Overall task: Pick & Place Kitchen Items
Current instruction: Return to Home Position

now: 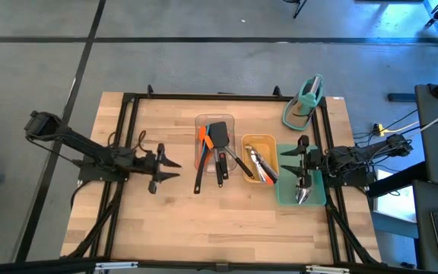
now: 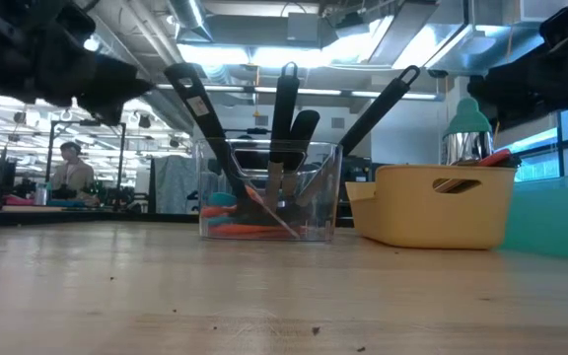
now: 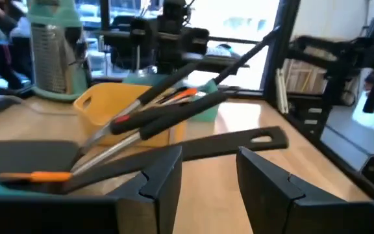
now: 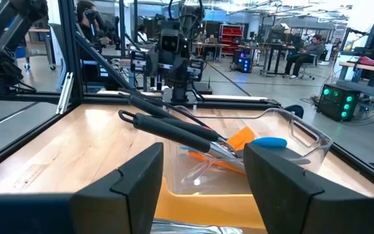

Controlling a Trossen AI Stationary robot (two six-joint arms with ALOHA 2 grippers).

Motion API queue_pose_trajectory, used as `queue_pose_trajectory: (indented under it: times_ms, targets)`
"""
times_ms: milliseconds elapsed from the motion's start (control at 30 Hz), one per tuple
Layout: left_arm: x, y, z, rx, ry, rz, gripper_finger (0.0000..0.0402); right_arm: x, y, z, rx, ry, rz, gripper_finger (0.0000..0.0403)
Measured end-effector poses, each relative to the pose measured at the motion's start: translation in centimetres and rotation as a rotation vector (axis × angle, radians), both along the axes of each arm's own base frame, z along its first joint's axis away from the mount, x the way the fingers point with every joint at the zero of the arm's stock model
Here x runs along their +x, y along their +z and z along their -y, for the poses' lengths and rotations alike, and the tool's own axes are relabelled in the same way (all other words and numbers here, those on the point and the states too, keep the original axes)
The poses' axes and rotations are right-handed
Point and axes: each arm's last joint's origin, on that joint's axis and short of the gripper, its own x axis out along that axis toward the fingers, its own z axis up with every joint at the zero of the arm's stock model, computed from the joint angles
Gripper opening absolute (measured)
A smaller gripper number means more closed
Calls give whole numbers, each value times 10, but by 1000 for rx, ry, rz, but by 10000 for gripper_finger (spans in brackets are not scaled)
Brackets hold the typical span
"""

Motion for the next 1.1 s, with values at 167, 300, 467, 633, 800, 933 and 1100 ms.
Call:
queue_pose_trajectory:
  times_ms: [167, 300, 467, 633, 800, 933, 1100]
  targets:
    - [-4, 10, -6, 11, -16, 74, 141, 0, 0, 0, 1, 1, 2, 217]
    - [-5, 13, -13, 18, -39, 95, 141, 0, 0, 0, 0, 3, 1, 217]
    - [-7, 10, -22, 20, -44, 56, 141, 0, 0, 0, 1, 3, 3, 217]
    - [-10, 8, -25, 27, -25, 16, 141, 0, 0, 0, -1, 3, -2, 217]
    - [-13, 8, -23, 54, 39, 18, 141, 0, 0, 0, -1, 2, -3, 217]
    - [-15, 11, -22, 73, 43, 39, 141, 0, 0, 0, -1, 2, -4, 217]
    - [-18, 10, -22, 72, 28, 28, 141, 0, 0, 0, -1, 0, -4, 217]
